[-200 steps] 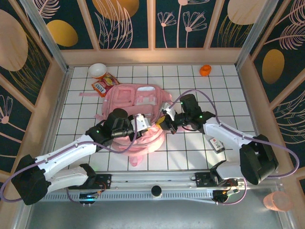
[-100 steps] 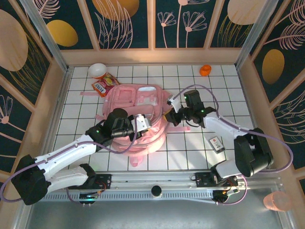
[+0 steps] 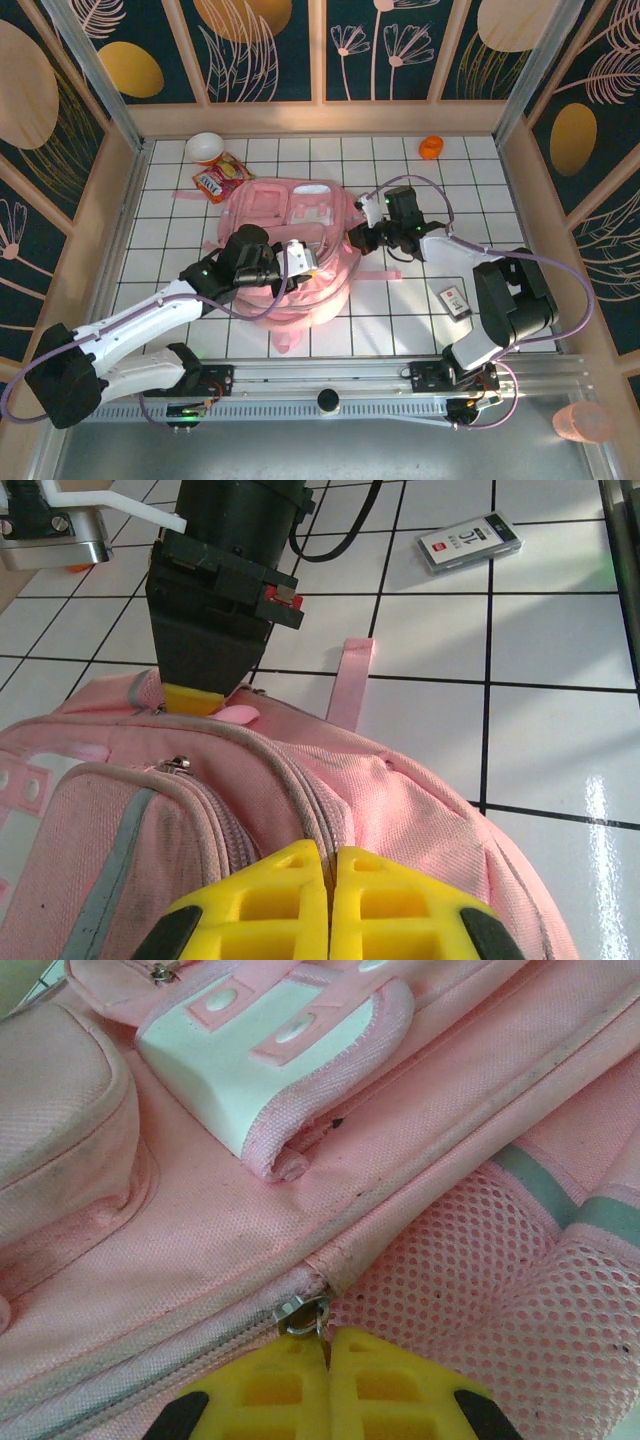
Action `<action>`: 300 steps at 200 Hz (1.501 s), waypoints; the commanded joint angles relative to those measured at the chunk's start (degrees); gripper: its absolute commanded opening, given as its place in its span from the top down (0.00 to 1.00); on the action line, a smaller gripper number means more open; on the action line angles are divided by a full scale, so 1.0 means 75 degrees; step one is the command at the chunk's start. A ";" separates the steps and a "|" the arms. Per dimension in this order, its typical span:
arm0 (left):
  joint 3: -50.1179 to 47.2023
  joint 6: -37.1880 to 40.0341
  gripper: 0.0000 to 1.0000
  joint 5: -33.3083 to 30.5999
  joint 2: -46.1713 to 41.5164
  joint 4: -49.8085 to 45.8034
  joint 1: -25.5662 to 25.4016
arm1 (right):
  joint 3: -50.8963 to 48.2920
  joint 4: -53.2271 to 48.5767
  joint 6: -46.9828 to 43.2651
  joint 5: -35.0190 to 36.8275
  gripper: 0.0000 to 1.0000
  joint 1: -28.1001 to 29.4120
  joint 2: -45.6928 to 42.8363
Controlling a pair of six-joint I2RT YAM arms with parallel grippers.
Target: Pack the student bag
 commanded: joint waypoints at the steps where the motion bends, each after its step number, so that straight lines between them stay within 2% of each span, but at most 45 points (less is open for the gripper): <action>1: 0.0351 0.0198 1.00 0.0572 -0.0125 0.0549 -0.0066 | 0.0154 0.0498 0.0494 0.1523 1.00 -0.0544 -0.0068; 37: 0.0367 0.0291 1.00 0.0928 -0.0083 0.0487 -0.0065 | 0.0175 0.0669 0.0756 0.1563 1.00 -0.1005 0.0123; 70: 0.0437 0.0374 1.00 0.0925 0.0106 0.0538 -0.0065 | 0.0137 0.0773 0.0268 0.1160 1.00 -0.1048 -0.0075; 77: 0.0436 0.0374 1.00 0.0877 0.0142 0.0619 -0.0059 | 0.0104 0.0726 0.0077 0.1014 0.93 -0.1053 -0.0194; 87: 0.0448 0.0346 1.00 0.0830 0.0206 0.0737 -0.0062 | 0.0056 0.0592 -0.0228 0.0803 0.78 -0.1058 -0.0449; 94: 0.0477 0.0312 1.00 0.0828 0.0233 0.0782 -0.0065 | -0.0016 0.0471 -0.0452 0.0662 0.72 -0.1050 -0.0652; 116: 0.0600 0.0110 0.66 0.0840 0.0206 0.0799 -0.0051 | -0.0179 -0.0252 -0.1139 0.0443 0.69 -0.1059 -0.1335; 135: 0.0729 0.0208 0.51 0.0653 0.0060 0.0308 0.0001 | -0.0326 -0.0890 -0.1715 0.0150 0.69 -0.1066 -0.1895; 169: 0.0315 0.0688 0.40 0.0073 -0.0475 -0.0586 0.0311 | -0.0636 -0.1492 -0.2613 -0.0634 0.65 -0.0898 -0.2916; 198: 0.0061 0.1279 0.30 -0.0856 -0.0564 -0.0930 0.0336 | -0.0712 -0.1797 -0.3286 -0.0535 0.64 -0.0434 -0.3295; 228: 0.0010 0.1619 0.25 -0.1082 -0.0232 -0.1004 0.0377 | -0.0585 -0.1914 -0.3597 -0.0483 0.64 -0.0127 -0.3167; 252: 0.0017 0.1756 0.24 -0.1150 0.0166 -0.1004 0.0383 | -0.0536 -0.1763 -0.3609 -0.0567 0.64 -0.0011 -0.2995; 268: 0.0023 0.1835 0.29 -0.1179 0.0441 -0.0948 0.0380 | -0.0537 -0.1630 -0.3576 -0.0620 0.63 0.0074 -0.2905; 284: -0.0034 0.1924 0.41 -0.1369 0.0700 -0.0779 0.0380 | -0.0550 -0.1497 -0.3510 -0.0660 0.64 0.0124 -0.2854; 300: -0.0045 0.1995 0.61 -0.1537 0.0860 -0.0636 0.0386 | -0.0570 -0.1350 -0.3482 -0.0743 0.64 0.0145 -0.2806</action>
